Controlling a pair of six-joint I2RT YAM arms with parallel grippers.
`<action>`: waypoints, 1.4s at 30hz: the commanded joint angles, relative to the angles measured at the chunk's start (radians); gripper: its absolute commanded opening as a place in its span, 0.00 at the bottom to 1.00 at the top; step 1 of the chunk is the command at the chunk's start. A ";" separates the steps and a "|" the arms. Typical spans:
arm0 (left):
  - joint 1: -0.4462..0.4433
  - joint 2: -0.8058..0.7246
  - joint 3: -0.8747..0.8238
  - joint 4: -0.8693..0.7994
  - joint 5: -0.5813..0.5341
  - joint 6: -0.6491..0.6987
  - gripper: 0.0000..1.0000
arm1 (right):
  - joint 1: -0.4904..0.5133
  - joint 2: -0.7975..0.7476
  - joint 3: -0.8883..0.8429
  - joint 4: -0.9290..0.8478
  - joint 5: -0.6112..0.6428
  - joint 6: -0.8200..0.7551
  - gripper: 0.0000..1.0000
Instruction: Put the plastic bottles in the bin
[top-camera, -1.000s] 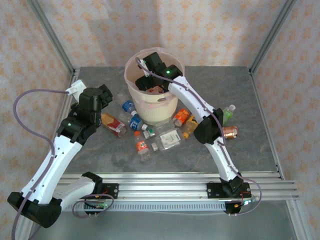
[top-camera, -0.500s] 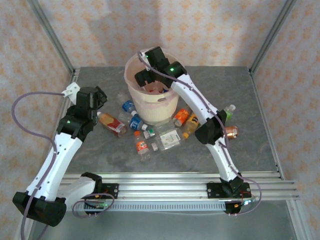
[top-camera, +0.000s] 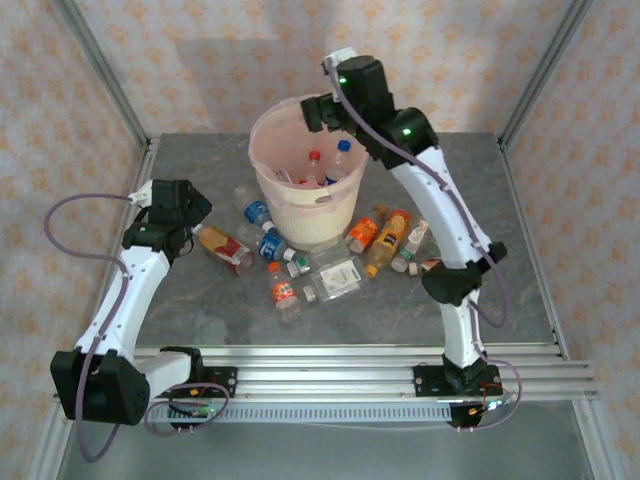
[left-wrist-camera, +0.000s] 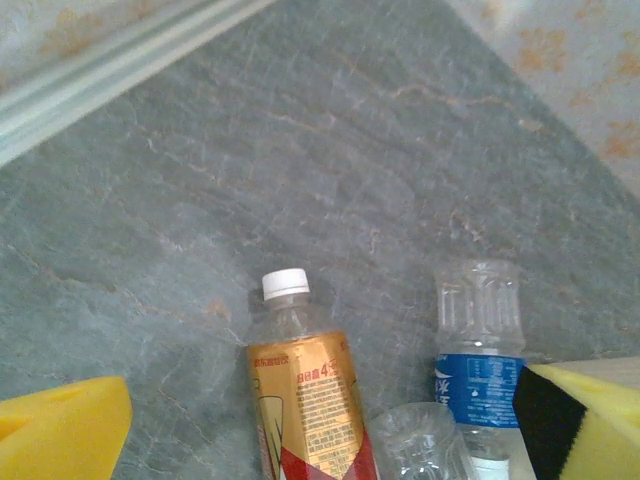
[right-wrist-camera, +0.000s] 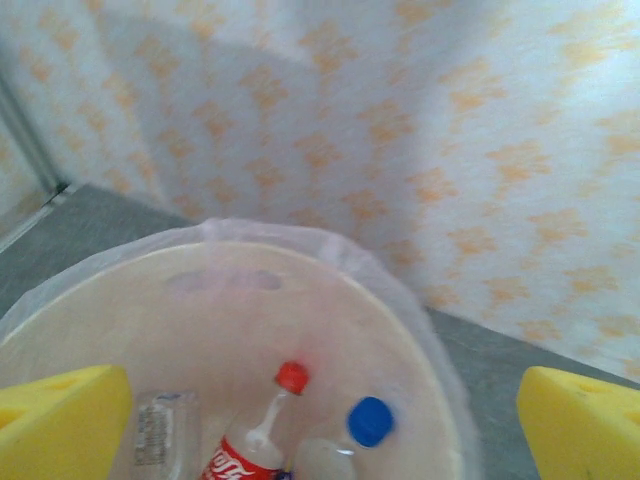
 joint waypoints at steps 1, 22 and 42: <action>0.019 0.034 -0.019 0.044 0.071 -0.030 1.00 | -0.013 -0.090 -0.072 -0.073 0.142 0.079 0.99; 0.059 0.323 -0.044 0.170 0.222 -0.090 1.00 | -0.302 -0.672 -1.056 -0.032 0.115 0.548 0.99; 0.061 0.522 -0.044 0.234 0.282 -0.138 0.97 | -0.349 -0.691 -1.305 -0.009 0.040 0.639 0.99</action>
